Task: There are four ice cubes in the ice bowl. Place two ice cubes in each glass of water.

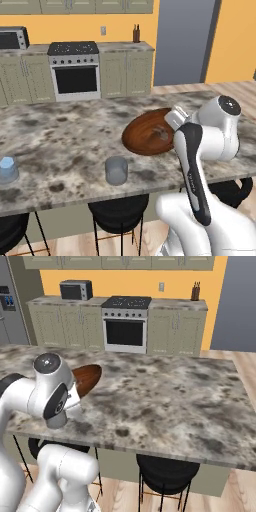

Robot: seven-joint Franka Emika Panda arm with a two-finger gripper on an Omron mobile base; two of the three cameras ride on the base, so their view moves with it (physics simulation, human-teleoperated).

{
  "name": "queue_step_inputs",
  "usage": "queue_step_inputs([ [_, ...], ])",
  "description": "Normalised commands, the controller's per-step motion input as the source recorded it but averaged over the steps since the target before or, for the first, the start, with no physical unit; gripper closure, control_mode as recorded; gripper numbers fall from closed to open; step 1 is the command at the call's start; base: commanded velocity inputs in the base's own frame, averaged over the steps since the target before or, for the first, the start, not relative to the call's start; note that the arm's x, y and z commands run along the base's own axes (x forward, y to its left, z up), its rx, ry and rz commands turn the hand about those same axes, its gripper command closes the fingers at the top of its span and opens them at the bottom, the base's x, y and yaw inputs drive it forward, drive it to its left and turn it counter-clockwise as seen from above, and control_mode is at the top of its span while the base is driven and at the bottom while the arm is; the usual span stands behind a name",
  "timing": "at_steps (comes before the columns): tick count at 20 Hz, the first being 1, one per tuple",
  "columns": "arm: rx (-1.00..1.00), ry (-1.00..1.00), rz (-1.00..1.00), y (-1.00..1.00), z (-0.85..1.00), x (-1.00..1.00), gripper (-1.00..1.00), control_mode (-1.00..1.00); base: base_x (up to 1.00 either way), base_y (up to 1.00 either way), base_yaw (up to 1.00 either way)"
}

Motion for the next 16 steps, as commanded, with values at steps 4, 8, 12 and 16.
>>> queue_step_inputs([
  [4, 0.00, -0.08, -0.17, 0.64, -0.13, 0.51, 1.00, -1.00, 0.00, 0.00, 0.00],
  [8, 0.06, -0.09, -0.13, 0.13, 0.00, 0.03, 1.00, -1.00, 0.00, 0.00, 0.00],
  [12, 0.01, 0.01, -0.01, 0.04, -0.06, 0.00, 1.00, -1.00, 0.00, 0.00, 0.00],
  [16, 0.02, -0.02, 0.00, 0.00, 0.00, 0.00, 1.00, -1.00, 0.00, 0.00, 0.00],
])
